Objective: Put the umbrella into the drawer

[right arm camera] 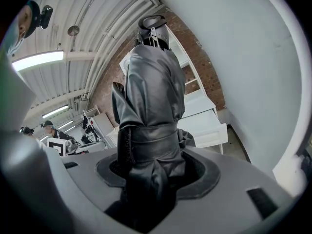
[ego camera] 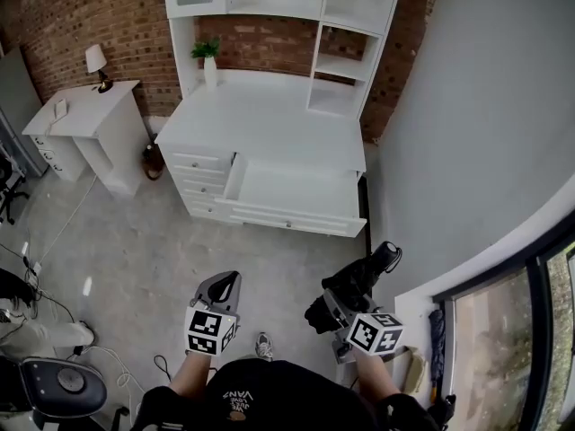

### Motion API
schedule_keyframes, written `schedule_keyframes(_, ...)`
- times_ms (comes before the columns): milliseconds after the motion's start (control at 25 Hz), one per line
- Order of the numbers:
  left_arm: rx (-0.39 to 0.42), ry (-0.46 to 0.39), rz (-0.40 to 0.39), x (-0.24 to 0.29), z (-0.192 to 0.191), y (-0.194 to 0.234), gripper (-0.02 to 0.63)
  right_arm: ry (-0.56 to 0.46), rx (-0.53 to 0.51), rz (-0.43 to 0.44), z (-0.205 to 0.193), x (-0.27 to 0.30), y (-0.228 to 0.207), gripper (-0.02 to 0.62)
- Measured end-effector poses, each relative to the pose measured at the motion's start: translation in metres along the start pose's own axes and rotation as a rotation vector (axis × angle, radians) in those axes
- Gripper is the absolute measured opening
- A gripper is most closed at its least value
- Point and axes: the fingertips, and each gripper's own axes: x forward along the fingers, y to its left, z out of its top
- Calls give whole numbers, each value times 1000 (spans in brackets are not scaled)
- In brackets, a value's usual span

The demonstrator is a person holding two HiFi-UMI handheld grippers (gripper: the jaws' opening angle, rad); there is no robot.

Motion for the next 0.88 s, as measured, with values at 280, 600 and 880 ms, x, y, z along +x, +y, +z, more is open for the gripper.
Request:
schedule_keyframes(280,1,2,-1,41,15,49,6,-1,-1,-26,32,59,-6,245)
schedule_keyframes(600,-41,15,71,66,11,79,6,37,-42,5,60,110,-21,245)
schedule_keyframes(880,-106,16,212,100,16,101,6,101,-99,88,97,168,-51,245)
